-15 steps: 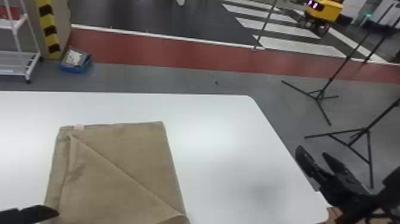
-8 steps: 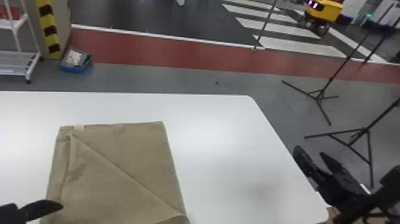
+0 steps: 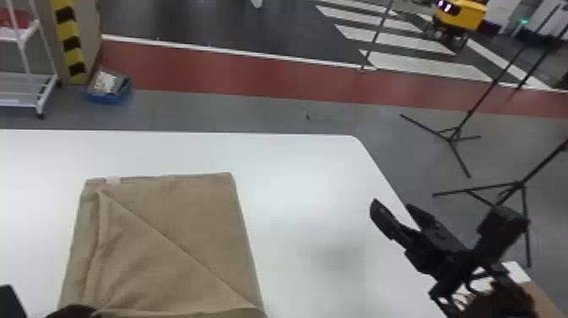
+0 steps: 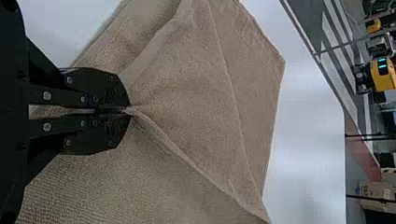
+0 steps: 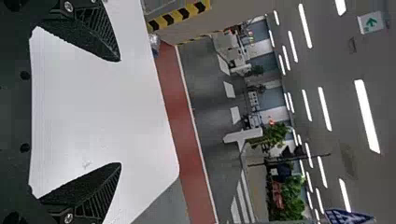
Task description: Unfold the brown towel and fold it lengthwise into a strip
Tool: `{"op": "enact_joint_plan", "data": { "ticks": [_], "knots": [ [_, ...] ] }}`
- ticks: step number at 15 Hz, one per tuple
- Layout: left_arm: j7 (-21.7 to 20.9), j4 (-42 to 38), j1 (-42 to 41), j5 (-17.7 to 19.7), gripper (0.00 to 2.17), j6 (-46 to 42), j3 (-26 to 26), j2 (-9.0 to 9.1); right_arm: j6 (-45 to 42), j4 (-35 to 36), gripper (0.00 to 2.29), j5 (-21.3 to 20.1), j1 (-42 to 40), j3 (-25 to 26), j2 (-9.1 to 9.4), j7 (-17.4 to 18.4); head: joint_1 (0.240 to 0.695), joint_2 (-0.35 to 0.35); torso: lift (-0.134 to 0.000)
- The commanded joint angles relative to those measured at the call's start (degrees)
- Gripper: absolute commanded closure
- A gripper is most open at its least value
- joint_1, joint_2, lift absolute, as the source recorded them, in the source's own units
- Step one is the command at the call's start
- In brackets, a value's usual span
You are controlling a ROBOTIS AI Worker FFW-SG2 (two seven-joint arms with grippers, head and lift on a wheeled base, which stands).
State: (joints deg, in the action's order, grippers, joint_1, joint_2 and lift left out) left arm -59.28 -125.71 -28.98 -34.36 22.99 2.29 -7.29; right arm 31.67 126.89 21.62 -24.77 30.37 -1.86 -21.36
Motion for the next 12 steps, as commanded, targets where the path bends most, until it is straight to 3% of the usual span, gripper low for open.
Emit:
{"op": "enact_joint_plan", "data": {
  "ticks": [1,4,8,12],
  "knots": [
    [0.0,-2.2,0.3,1.5,1.73,0.0,-0.2,-0.18,7.8,-1.7,0.09,-7.7,6.2,-8.0,-2.88,0.0,0.695,-0.323,-0.126],
    [0.0,-4.4,0.3,2.9,1.73,0.4,0.0,-0.26,9.4,-9.7,0.09,-15.9,16.2,-19.6,-4.29,-0.2,0.695,-0.249,-0.126],
    [-0.3,-4.7,0.4,3.3,1.72,0.4,-0.4,-0.53,13.1,-22.6,0.11,-19.5,29.5,-29.4,-3.76,-1.6,0.695,-0.11,-0.126],
    [0.0,-4.4,0.8,5.7,1.72,0.2,-1.4,-0.97,14.2,-35.9,0.11,-23.1,39.4,-34.0,-0.86,-2.4,0.695,-0.032,-0.126]
  ]
}}
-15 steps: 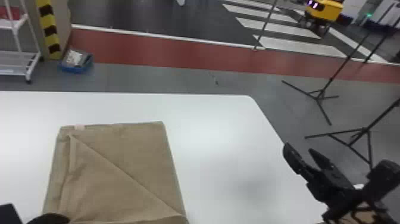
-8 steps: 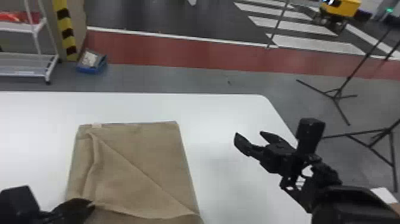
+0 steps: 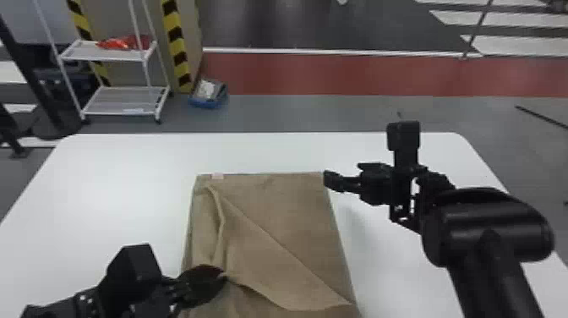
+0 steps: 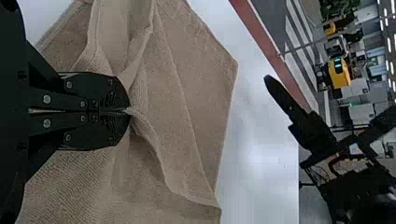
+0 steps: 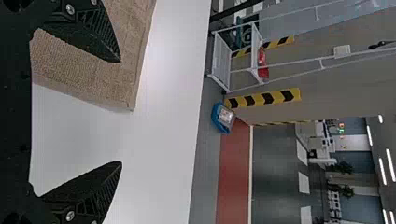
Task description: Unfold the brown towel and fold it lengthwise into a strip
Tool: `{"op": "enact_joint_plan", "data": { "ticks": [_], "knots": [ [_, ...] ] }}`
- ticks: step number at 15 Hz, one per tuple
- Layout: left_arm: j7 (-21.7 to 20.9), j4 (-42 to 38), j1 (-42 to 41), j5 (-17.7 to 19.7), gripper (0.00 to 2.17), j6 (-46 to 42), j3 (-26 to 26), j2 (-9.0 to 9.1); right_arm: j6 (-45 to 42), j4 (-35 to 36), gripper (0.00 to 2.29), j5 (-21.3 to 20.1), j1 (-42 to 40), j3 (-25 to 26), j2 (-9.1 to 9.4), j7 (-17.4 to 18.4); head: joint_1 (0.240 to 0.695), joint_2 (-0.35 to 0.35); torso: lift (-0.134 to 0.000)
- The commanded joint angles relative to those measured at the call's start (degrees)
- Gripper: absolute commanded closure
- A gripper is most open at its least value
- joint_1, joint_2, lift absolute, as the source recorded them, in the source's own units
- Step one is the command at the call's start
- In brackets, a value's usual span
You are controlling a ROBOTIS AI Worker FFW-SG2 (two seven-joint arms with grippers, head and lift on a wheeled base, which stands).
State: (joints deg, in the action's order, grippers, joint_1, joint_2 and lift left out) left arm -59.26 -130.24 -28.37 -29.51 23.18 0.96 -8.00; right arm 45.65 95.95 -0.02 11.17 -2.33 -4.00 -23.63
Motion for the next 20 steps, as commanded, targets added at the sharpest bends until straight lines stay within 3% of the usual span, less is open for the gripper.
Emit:
{"op": "enact_joint_plan", "data": {
  "ticks": [1,4,7,11,14,16,20],
  "knots": [
    [0.2,0.1,0.5,1.6,1.72,0.0,-0.3,-0.44,0.2,-7.9,0.11,-1.7,5.4,-1.8,1.98,-0.5,0.695,-0.025,-0.126],
    [-0.1,0.3,1.5,3.4,1.71,0.0,-0.9,-1.67,0.2,-14.9,0.13,-4.4,8.8,-2.9,3.91,-1.8,0.695,0.004,-0.126],
    [-0.1,1.0,2.2,4.1,1.71,0.0,-1.6,-2.64,2.5,-18.8,0.2,-8.9,11.2,-5.2,4.05,-2.4,0.695,0.015,-0.126],
    [-0.1,1.7,3.1,4.8,1.71,0.0,-2.5,-4.13,7.8,-20.2,0.48,-13.2,12.8,-5.6,4.05,-3.4,0.695,0.006,-0.126],
    [0.0,1.8,3.4,5.3,1.71,0.0,-2.6,-4.75,7.8,-20.3,1.33,-13.3,12.9,-5.3,4.05,-3.4,0.695,-0.014,-0.126],
    [0.3,1.8,3.4,5.4,1.71,0.0,-2.6,-4.92,8.8,-20.0,1.66,-13.9,12.9,-5.1,4.05,-3.3,0.695,-0.017,-0.126],
    [1.5,2.5,5.2,7.2,1.71,0.2,-0.6,-5.1,13.2,-10.4,1.74,-13.0,9.9,1.1,4.05,-2.6,0.695,-0.028,-0.126]
  ]
}}
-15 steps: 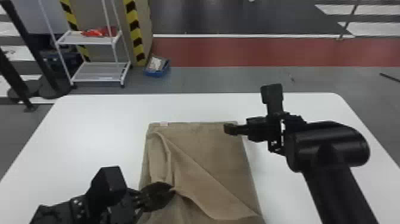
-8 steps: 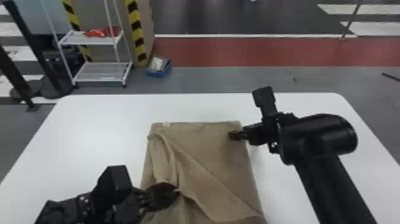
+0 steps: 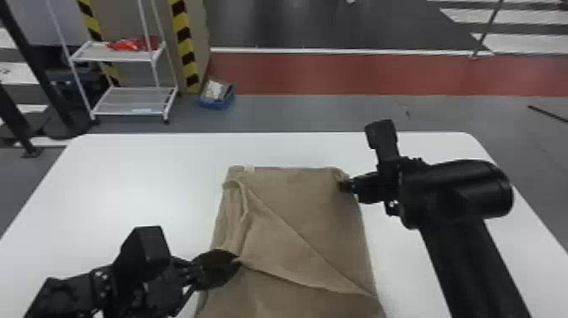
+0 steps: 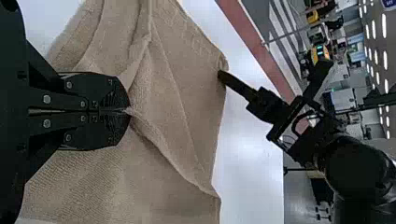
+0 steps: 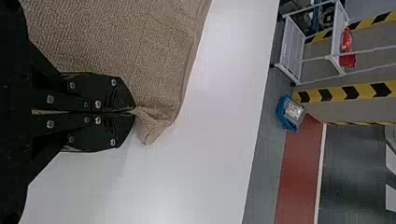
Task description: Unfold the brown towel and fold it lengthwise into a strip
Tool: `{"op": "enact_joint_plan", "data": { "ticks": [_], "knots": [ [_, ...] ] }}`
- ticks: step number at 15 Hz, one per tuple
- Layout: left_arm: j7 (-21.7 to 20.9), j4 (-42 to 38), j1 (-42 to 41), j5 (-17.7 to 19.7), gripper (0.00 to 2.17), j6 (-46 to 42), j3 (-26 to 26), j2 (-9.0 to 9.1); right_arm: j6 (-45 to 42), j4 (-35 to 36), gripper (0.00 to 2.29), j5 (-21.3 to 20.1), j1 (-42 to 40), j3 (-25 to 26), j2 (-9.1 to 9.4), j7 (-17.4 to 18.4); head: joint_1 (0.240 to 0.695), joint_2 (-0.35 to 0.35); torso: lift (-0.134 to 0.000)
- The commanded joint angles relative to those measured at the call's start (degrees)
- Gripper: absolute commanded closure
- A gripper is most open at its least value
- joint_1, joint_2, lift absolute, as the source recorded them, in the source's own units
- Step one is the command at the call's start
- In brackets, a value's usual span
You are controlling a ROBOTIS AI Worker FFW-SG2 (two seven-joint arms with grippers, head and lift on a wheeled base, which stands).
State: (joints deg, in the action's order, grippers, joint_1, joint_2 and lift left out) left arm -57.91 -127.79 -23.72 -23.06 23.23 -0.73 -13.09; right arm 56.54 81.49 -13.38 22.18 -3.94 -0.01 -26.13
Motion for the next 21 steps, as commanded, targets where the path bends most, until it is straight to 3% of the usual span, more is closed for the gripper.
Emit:
{"op": "enact_joint_plan", "data": {
  "ticks": [1,3,4,6,10,12,13,15,16,18,21],
  "knots": [
    [0.6,0.3,1.1,1.6,1.71,0.1,2.5,0.25,4.8,8.2,1.74,1.0,-2.7,6.0,0.06,-0.5,0.695,-0.033,-0.126],
    [1.1,1.1,2.8,2.5,1.71,0.6,4.5,0.87,8.6,16.8,1.74,3.0,-6.9,12.3,-0.26,-0.7,0.695,-0.049,-0.126],
    [1.4,1.6,3.9,2.8,1.71,2.7,5.1,1.22,10.7,20.8,1.74,5.1,-9.7,15.5,-2.45,-0.7,0.695,-0.059,-0.126],
    [2.9,2.7,5.5,3.8,1.56,4.7,5.7,1.75,13.9,26.9,1.74,8.9,-15.0,22.4,-4.74,-0.8,0.695,-0.109,-0.126],
    [7.8,7.1,9.0,5.5,1.56,5.0,6.4,3.42,13.6,38.9,1.74,12.7,-28.2,33.5,-4.74,-2.3,0.695,-0.222,-0.126],
    [9.0,8.7,9.7,5.9,1.56,5.2,7.6,3.86,13.4,43.2,1.7,13.7,-34.7,35.1,-4.74,-2.4,0.695,-0.255,-0.126],
    [9.0,9.2,9.7,6.0,1.56,5.2,8.0,4.12,12.3,44.7,1.27,13.1,-37.2,35.1,-4.74,-3.4,0.695,-0.263,-0.126],
    [9.0,9.8,9.7,6.1,1.56,5.0,8.5,4.12,11.3,46.9,0.16,11.0,-40.7,35.6,-4.74,-5.9,0.695,-0.27,-0.126],
    [9.1,9.8,9.7,6.1,1.57,5.0,8.6,4.12,11.3,47.8,0.02,10.5,-41.8,36.3,-4.74,-6.9,0.695,-0.269,-0.126],
    [9.2,10.2,9.7,6.5,1.57,5.0,9.7,4.12,10.4,49.5,0.01,9.9,-43.3,37.6,-4.74,-7.4,0.695,-0.278,-0.126],
    [9.7,10.3,9.7,7.0,1.57,5.0,11.5,4.12,-4.5,51.2,0.04,-0.4,-45.2,37.7,-4.83,-16.3,0.695,-0.28,-0.126]
  ]
}}
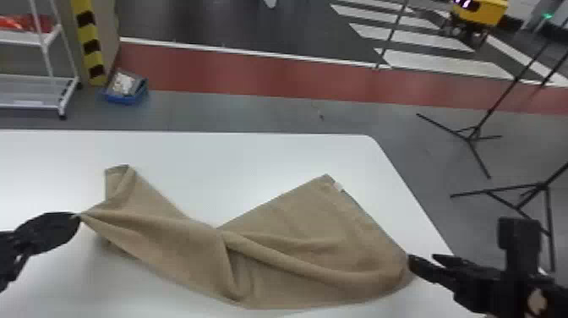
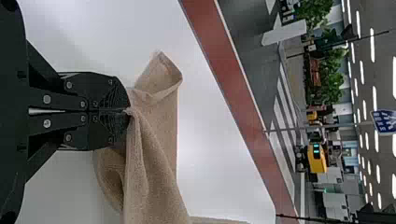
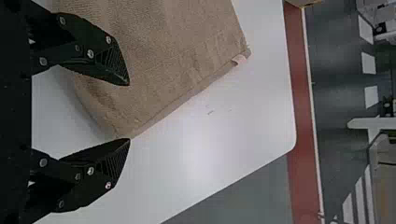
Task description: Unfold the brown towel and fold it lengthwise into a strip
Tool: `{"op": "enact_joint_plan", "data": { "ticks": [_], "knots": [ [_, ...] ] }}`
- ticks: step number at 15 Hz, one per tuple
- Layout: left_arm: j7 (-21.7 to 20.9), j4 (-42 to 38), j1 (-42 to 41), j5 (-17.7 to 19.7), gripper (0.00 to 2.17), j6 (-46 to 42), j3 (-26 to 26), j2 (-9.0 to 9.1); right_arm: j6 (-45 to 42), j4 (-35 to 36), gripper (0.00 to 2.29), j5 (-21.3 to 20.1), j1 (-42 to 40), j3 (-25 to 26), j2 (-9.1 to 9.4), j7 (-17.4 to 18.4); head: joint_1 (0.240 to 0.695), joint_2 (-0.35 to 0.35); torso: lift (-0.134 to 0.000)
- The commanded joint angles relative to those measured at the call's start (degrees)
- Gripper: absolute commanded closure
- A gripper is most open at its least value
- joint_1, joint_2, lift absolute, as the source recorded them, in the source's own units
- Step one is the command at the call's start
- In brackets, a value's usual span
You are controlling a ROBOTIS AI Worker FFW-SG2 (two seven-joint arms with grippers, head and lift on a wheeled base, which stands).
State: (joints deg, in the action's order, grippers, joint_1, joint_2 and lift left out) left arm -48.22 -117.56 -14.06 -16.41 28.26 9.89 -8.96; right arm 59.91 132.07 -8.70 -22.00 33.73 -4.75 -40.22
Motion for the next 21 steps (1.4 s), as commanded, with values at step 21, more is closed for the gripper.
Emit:
{"op": "enact_joint_plan", "data": {
  "ticks": [21],
  "knots": [
    [-1.4,0.0,-1.9,1.3,1.57,-0.2,2.8,0.0,-58.9,-20.1,0.29,-48.7,0.3,-8.9,-15.55,-27.1,0.695,-0.298,-0.126]
  ]
}}
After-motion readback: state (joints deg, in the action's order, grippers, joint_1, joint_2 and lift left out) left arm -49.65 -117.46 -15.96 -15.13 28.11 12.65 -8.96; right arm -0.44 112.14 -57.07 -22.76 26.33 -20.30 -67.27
